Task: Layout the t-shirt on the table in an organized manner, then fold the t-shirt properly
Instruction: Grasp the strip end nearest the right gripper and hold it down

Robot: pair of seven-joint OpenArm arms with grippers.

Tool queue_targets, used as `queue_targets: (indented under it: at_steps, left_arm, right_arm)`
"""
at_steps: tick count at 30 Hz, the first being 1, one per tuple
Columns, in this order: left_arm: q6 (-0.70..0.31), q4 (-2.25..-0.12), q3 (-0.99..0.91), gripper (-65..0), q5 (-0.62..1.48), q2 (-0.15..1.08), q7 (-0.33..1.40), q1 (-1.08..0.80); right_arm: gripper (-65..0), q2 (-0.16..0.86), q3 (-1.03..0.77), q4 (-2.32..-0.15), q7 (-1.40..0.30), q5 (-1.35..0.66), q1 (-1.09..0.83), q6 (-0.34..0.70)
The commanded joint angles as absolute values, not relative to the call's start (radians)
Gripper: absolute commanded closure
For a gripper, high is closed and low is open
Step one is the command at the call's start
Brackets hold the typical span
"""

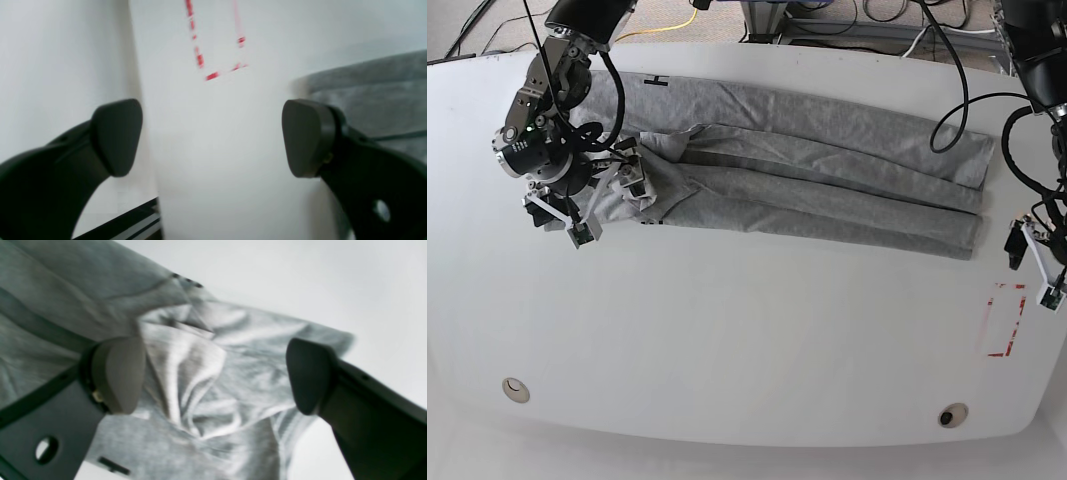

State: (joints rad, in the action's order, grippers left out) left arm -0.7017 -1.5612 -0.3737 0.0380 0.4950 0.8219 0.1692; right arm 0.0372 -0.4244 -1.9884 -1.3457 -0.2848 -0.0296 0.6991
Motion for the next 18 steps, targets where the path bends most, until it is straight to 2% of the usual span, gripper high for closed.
queue_targets:
  at_steps: [1, 7, 16, 18]
  left_arm:
    - [-0.698, -1.581, -0.380, -64.9, 0.041, 0.509, 0.809, 0.186]
    - [-0.698, -1.580, -0.380, -64.9, 0.041, 0.507, 0.809, 0.183]
    - [-0.698, -1.581, -0.381, -64.9, 0.041, 0.507, 0.809, 0.162]
    - [-0.698, -1.581, -0.381, -64.9, 0.041, 0.507, 0.809, 0.162]
  right_arm:
    - [-65.0, 0.024, -0.427, -1.979, -1.334, -0.289, -0.019, 0.698]
    - [-64.8, 0.015, -0.427, -1.913, -1.328, -0.289, -0.019, 0.698]
    - [-49.8, 0.019, -0.429, -1.839, -1.285, -0.288, -0.021, 0.698]
    - [-43.6, 0.019, -0.429, -1.836, -1.283, -0.288, -0.022, 0.698]
